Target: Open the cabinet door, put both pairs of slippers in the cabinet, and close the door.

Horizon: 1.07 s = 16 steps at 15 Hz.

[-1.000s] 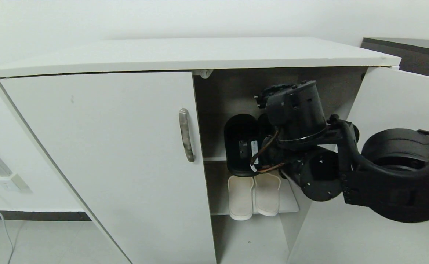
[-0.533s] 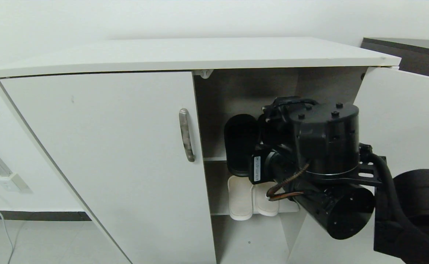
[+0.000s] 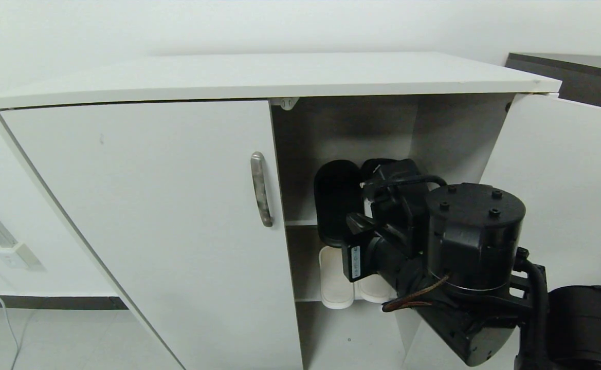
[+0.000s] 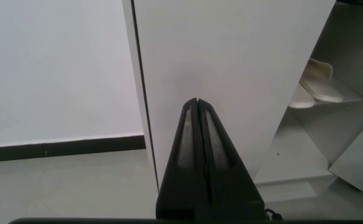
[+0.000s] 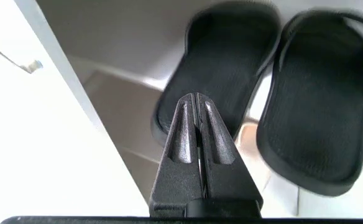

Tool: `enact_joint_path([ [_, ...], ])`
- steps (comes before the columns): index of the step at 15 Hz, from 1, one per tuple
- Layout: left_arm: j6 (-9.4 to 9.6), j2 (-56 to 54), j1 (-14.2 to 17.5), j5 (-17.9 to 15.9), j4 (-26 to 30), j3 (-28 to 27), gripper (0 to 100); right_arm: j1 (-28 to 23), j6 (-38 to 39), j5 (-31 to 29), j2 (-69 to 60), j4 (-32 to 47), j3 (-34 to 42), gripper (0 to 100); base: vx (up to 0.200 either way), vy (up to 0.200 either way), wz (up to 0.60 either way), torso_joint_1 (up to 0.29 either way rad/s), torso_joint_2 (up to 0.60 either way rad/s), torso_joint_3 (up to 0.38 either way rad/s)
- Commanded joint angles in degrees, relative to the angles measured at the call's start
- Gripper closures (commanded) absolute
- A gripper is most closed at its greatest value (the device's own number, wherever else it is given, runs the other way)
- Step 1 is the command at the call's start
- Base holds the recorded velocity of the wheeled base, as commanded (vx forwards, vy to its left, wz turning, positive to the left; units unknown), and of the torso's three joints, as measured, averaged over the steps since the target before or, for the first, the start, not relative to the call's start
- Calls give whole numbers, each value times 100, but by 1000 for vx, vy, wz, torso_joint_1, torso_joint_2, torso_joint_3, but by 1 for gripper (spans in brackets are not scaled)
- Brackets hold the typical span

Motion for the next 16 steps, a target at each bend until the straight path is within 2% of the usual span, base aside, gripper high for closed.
enact_joint_path([
  [1,2,-1,1,1,-1,-9,100,3,-10,-3,84,-7,26,100,0,0,0,0,0,0],
  [8,2,-1,1,1,-1,0,100,3,-27,-12,93,-7,9,100,0,0,0,0,0,0],
  [16,2,-1,-8,1,-1,-9,100,12,-27,-12,93,-7,17,100,-200,0,0,4,1,4],
])
